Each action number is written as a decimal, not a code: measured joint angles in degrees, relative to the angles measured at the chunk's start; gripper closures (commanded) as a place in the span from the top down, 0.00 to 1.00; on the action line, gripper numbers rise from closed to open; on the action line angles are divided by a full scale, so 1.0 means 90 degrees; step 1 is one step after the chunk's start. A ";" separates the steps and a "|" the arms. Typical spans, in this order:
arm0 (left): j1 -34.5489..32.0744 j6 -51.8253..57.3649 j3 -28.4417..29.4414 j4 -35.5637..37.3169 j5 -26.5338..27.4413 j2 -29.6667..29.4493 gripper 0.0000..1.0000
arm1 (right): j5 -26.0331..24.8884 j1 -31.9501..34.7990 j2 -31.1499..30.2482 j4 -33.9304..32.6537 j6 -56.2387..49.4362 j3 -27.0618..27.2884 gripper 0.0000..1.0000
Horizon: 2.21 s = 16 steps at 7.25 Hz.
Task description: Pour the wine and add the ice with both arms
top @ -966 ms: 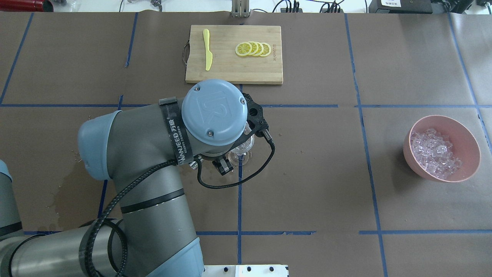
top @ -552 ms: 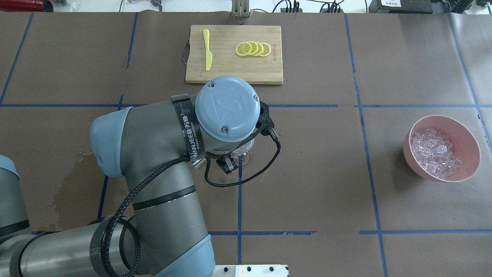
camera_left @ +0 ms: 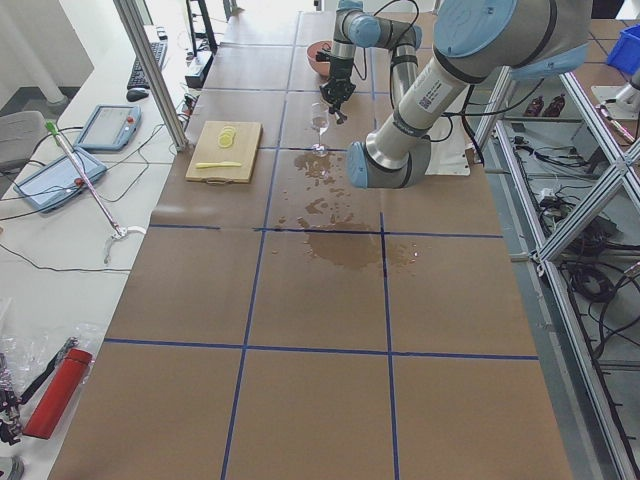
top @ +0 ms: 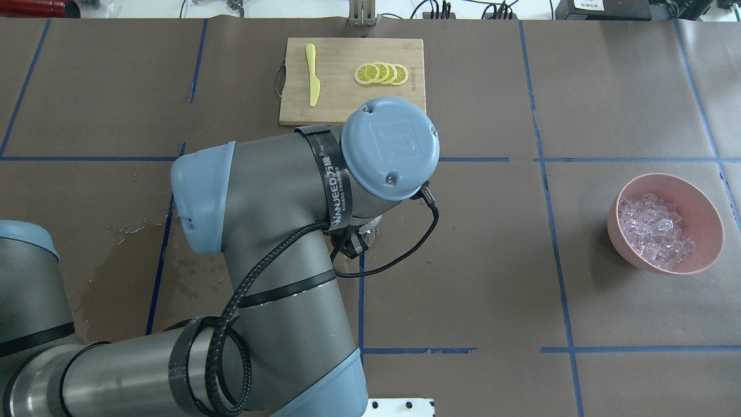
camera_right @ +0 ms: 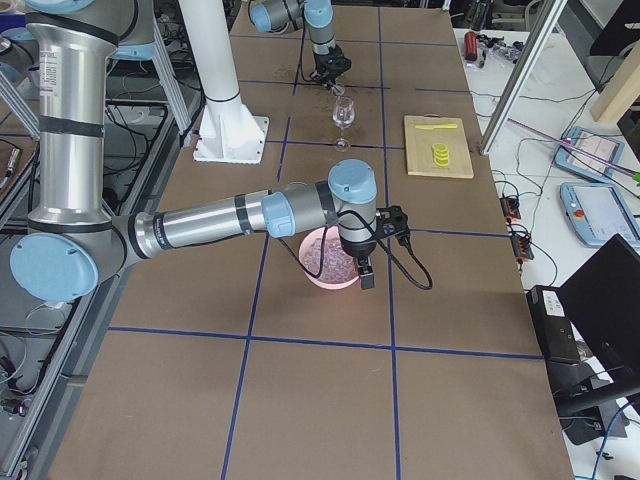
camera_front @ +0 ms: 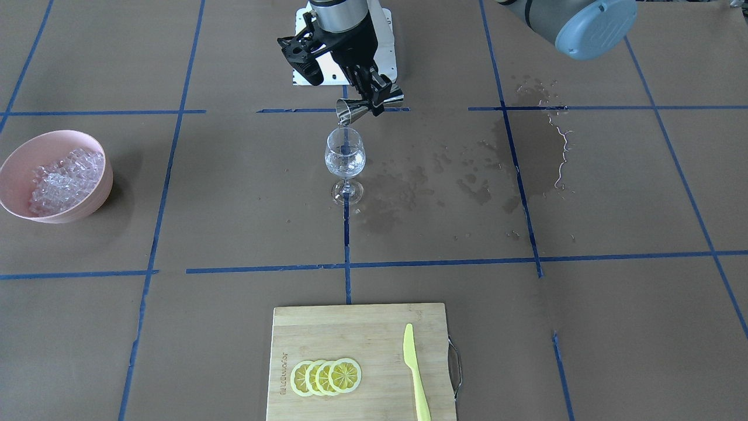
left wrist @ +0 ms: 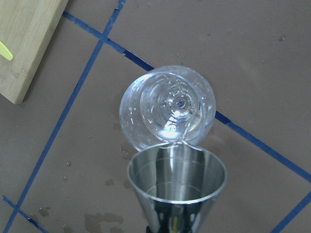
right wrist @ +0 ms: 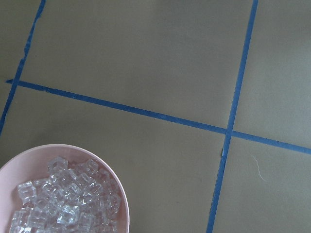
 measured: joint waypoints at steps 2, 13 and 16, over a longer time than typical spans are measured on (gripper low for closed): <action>0.0000 0.0000 0.0067 0.0088 0.0013 -0.0056 0.00 | 0.0000 0.0000 0.0000 0.0003 -0.0004 -0.0007 1.00; -0.0024 0.0006 -0.0093 0.0437 0.0147 -0.0038 0.00 | 0.0000 0.0000 0.0000 0.0009 0.0000 0.0005 1.00; -0.0260 0.0094 -0.1026 0.0215 0.0273 0.0528 0.00 | 0.0000 0.0000 0.0000 0.0009 0.0000 0.0005 1.00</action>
